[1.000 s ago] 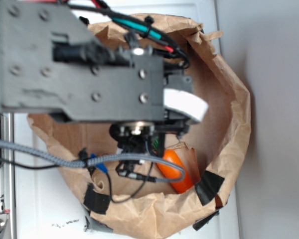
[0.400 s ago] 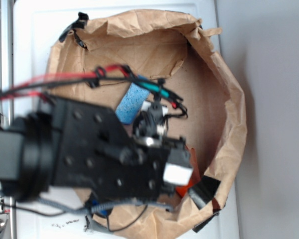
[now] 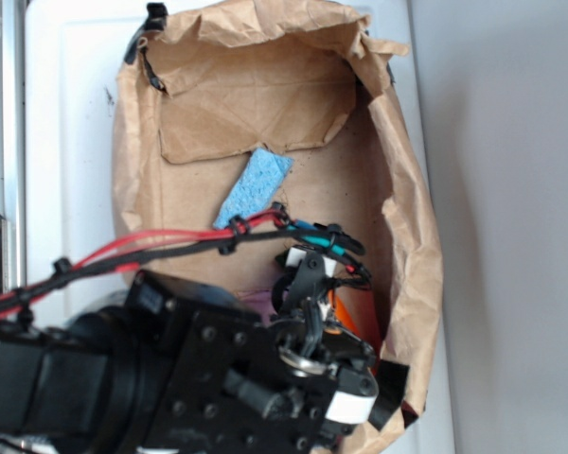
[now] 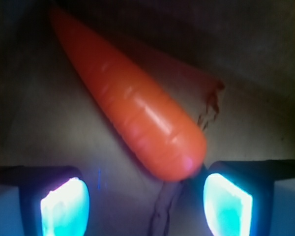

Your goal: Grab the carrot.

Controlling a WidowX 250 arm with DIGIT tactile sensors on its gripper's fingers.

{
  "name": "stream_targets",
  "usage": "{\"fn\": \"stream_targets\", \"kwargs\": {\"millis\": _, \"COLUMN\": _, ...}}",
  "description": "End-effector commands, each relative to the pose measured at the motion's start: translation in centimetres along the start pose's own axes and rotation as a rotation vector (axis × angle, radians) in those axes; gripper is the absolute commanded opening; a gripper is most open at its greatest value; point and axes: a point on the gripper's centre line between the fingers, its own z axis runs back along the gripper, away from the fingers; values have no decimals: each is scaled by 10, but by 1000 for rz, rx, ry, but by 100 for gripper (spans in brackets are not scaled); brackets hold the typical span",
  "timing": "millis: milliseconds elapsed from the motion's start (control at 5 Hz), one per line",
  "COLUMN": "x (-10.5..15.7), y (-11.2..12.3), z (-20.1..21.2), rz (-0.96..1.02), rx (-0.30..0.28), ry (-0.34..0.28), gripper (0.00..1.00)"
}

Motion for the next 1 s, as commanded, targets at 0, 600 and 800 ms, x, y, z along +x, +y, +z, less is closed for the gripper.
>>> {"fn": "stream_targets", "kwargs": {"millis": 0, "x": 11, "y": -13, "z": 8, "rz": -59, "rx": 3, "ry": -139, "gripper": 100}}
{"fn": "stream_targets", "kwargs": {"millis": 600, "x": -10, "y": -14, "z": 14, "rz": -197, "rx": -20, "ry": -211, "gripper": 100}}
{"fn": "stream_targets", "kwargs": {"millis": 800, "x": 4, "y": 0, "z": 4, "rz": -165, "rx": -17, "ry": -199, "gripper": 0}}
